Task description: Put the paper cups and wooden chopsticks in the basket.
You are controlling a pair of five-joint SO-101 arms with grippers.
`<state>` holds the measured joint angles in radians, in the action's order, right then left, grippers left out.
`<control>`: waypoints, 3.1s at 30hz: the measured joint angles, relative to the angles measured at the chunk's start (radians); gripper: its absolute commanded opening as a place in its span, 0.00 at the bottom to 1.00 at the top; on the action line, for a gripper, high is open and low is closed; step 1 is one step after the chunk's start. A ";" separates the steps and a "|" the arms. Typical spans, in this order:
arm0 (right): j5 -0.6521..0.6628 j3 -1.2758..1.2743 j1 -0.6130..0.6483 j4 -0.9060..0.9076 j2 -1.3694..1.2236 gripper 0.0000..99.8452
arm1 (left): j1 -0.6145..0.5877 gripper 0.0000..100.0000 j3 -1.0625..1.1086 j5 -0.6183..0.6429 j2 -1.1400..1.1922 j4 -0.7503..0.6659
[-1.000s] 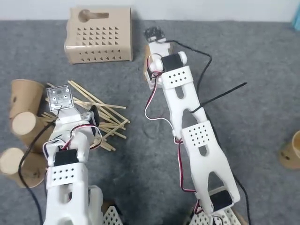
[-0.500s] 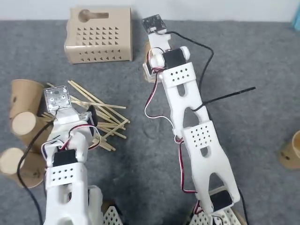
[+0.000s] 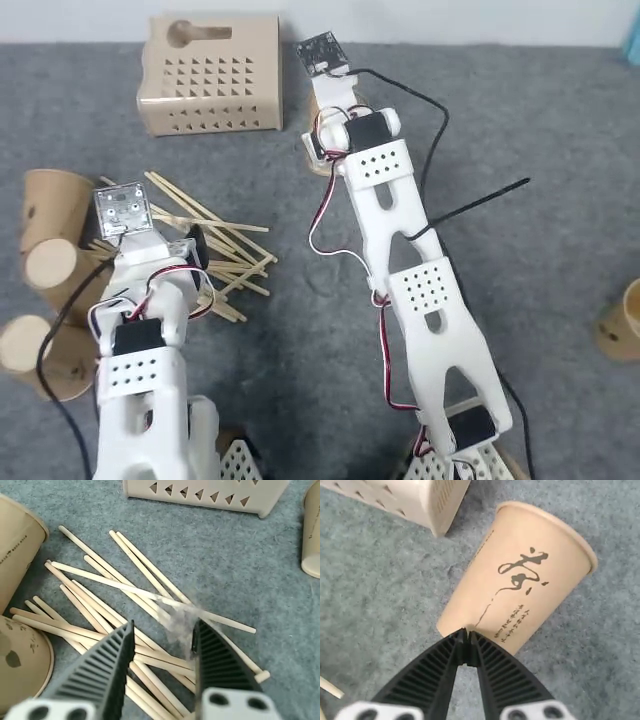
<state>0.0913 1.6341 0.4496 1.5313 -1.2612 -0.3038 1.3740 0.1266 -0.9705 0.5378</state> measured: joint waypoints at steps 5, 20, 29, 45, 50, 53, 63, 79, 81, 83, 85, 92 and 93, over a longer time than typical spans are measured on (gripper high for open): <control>0.009 0.008 0.009 0.147 -0.006 0.01 | 0.000 0.18 0.000 0.000 0.000 0.000; 0.012 0.009 0.084 0.226 -0.008 0.01 | 0.000 0.18 0.000 0.000 0.000 0.000; 0.012 -0.353 0.184 0.226 0.324 0.01 | 0.000 0.18 0.000 0.000 0.000 0.000; 0.012 -0.516 -0.014 0.164 0.752 0.18 | 0.000 0.18 0.000 0.000 0.000 -0.025; 0.012 -0.516 -0.046 0.069 0.615 0.16 | 0.000 0.18 0.000 0.000 0.000 -0.025; 0.012 -0.516 -0.058 0.011 0.545 0.16 | 0.000 0.18 0.000 0.000 0.000 -0.025; 0.014 -0.516 -0.058 -0.066 0.381 0.15 | 0.000 0.18 0.000 0.000 0.000 -0.025; 0.015 -0.516 -0.163 0.167 0.489 0.01 | 0.000 0.18 0.000 0.000 0.000 -0.025; 0.015 -0.516 -0.195 0.210 0.554 0.01 | 0.000 0.18 0.000 0.000 0.000 -0.025; 0.017 -0.523 -0.235 0.224 0.617 0.01 | 0.000 0.18 0.000 0.000 0.000 -0.025; 0.017 -0.552 -0.293 0.224 0.680 0.01 | 0.000 0.18 0.000 0.000 0.000 -0.025; 0.074 -0.730 -0.540 0.224 0.810 0.01 | 0.000 0.18 0.000 0.000 0.000 -0.025; 0.089 -0.750 -0.569 0.224 0.818 0.01 | 0.000 0.18 0.000 0.000 0.000 -0.025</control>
<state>0.1803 0.8838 -0.1197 1.7553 -0.4434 -0.3038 1.3740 0.1266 -0.9705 0.5132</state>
